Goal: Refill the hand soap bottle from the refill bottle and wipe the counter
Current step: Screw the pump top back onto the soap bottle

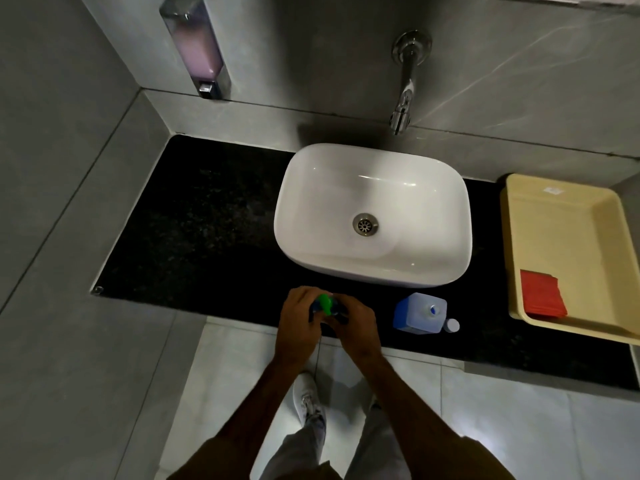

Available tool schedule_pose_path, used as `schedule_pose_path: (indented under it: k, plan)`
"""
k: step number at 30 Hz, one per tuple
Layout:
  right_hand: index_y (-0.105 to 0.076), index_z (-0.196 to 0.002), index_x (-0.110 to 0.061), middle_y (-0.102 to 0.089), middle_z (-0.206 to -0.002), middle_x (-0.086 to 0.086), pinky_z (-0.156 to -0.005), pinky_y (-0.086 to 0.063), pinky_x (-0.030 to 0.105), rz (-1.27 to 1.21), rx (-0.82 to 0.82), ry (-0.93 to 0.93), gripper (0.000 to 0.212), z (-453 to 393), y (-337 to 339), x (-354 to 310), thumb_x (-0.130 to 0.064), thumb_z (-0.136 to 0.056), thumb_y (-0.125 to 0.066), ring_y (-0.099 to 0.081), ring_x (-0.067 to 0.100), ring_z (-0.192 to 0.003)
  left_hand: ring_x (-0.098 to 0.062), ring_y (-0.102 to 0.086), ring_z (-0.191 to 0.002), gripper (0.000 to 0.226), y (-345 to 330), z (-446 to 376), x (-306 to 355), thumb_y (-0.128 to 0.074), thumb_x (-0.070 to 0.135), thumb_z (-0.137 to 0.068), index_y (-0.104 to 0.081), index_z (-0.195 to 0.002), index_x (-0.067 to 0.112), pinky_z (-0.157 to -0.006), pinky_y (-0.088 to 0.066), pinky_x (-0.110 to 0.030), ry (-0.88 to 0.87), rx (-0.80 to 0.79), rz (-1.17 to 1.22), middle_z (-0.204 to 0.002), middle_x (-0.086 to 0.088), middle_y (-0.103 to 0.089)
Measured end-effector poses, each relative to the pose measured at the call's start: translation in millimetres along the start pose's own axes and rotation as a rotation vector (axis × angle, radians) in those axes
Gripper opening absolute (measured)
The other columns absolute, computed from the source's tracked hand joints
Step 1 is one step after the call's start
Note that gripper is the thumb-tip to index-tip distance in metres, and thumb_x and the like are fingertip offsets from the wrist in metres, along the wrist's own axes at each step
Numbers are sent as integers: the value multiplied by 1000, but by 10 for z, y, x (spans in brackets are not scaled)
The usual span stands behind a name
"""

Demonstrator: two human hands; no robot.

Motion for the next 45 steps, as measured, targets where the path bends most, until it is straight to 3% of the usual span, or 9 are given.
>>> schedule_pose_path:
  k: [4,9,16,22,26,30,36,40,45]
  plan:
    - [-71,-116,-22,-74,-108,-6,-86,-58,23,1,16,19,40,14,19,8,-25,-79,-85,-71,6,-97,-9,-64,-115,45,-72,-27,-46,-69,-10,-79,-70,-116,15,-103,-54,-33,6,-109,122,-117,6,-66]
    - [-70,-120,-24,-73,-113,-6,-89,-60,31,10,9,75,35,15,25,-49,-24,-86,-77,-70,6,-100,-9,-62,-110,34,-75,-28,-122,-84,24,-80,-69,-111,19,-95,-52,-19,117,-67,180,-114,1,-64]
    - [-70,-116,-25,-74,-108,-6,-87,-61,33,-7,-4,46,37,0,6,-15,-31,-81,-83,-71,6,-96,-15,-67,-114,32,-93,17,-144,-69,-4,-88,-70,-117,8,-102,-54,-28,118,-75,217,-120,-8,-70]
    - [-69,-120,-25,-74,-113,-7,-89,-60,29,0,-3,54,40,7,16,-38,-32,-82,-81,-70,4,-100,-21,-67,-102,29,-68,47,-188,-79,10,-83,-67,-109,7,-88,-58,-33,133,59,127,-110,-9,-65]
    - [-68,-122,-24,-73,-115,-7,-91,-60,30,-12,-5,45,41,13,12,-34,-34,-84,-80,-70,5,-103,-22,-65,-98,29,-83,81,-244,-81,6,-81,-65,-105,9,-84,-59,-44,156,126,93,-105,-6,-62]
    - [-68,-123,-22,-74,-115,-4,-91,-60,31,-4,0,40,43,7,14,-24,-30,-83,-82,-70,6,-101,-16,-67,-98,29,-84,98,-238,-79,11,-84,-66,-110,11,-86,-60,-38,145,126,133,-107,-6,-64]
    - [-68,-123,-23,-73,-116,-6,-92,-60,30,1,-11,26,42,4,-4,-23,-31,-83,-81,-69,6,-103,-15,-70,-97,30,-51,86,-213,-74,-3,-83,-67,-108,11,-83,-61,-43,116,124,163,-104,-4,-69]
    - [-67,-125,-22,-72,-118,-4,-93,-60,31,3,-14,20,43,11,-9,-18,-27,-84,-80,-70,6,-104,-10,-66,-98,41,-64,79,-121,-70,-4,-86,-67,-123,14,-86,-59,-27,44,78,123,-108,-1,-60]
    - [-66,-125,-21,-72,-120,-2,-94,-59,29,5,-13,23,44,23,-3,-29,-23,-84,-81,-70,8,-105,-10,-65,-91,30,-51,90,-141,-77,0,-82,-69,-109,11,-78,-60,-30,74,117,126,-101,-1,-58]
Point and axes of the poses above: each hand's wrist, its own z-axis away from the middle knuckle, its own y-axis out of the back of the hand, x = y × z, the point moved 9 cm from there along -z, towards the middle knuckle
